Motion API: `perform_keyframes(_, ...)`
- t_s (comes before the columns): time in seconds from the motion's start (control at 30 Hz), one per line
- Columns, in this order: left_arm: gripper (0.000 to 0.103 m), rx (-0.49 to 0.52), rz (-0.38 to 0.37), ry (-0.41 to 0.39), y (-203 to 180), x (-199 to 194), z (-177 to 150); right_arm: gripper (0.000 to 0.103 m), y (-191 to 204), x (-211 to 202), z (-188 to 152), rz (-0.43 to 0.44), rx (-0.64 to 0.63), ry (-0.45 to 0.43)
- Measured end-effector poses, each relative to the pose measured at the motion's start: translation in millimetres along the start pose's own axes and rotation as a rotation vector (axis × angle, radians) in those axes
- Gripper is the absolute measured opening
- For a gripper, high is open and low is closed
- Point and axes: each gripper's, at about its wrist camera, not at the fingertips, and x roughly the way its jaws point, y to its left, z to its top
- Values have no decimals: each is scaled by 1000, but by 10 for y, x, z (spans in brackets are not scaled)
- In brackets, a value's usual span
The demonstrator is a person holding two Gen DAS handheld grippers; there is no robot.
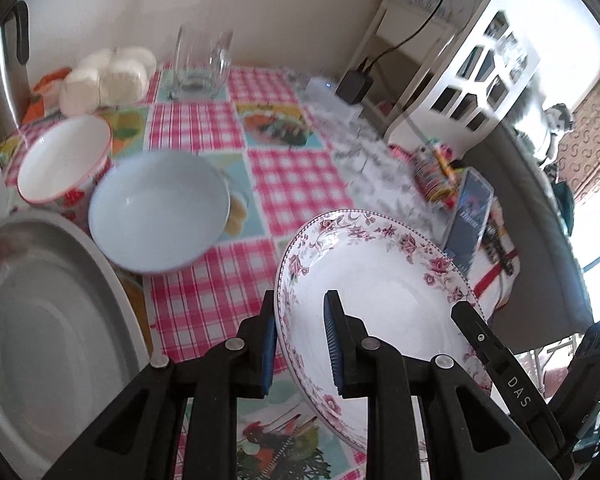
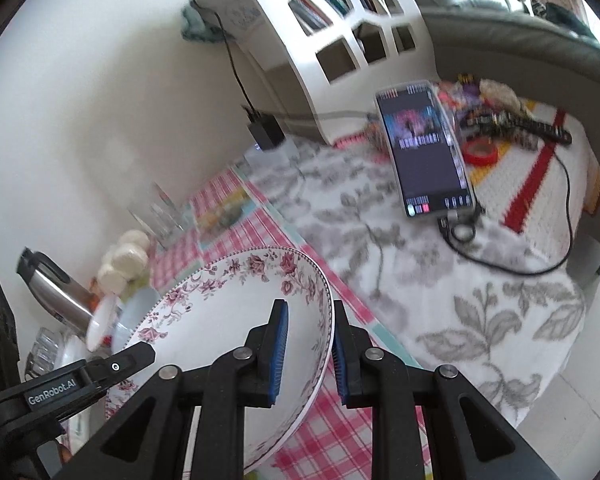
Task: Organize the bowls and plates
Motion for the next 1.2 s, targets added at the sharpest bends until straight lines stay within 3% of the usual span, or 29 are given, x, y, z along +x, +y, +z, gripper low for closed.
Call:
perform_keyframes(0.17, 23, -18, -50, -55, 59, -272, 77, 22, 171, -243, 89, 44, -4, -85)
perform_keyframes(0.4, 23, -70, -75, -93, 298, -482, 98, 22, 457, -377, 72, 88, -48, -121)
perform_keyframes(1.2, 23, -226, 6, -134, 1493, -1016, -29, 22, 1529, -139, -475, 169, -213, -2)
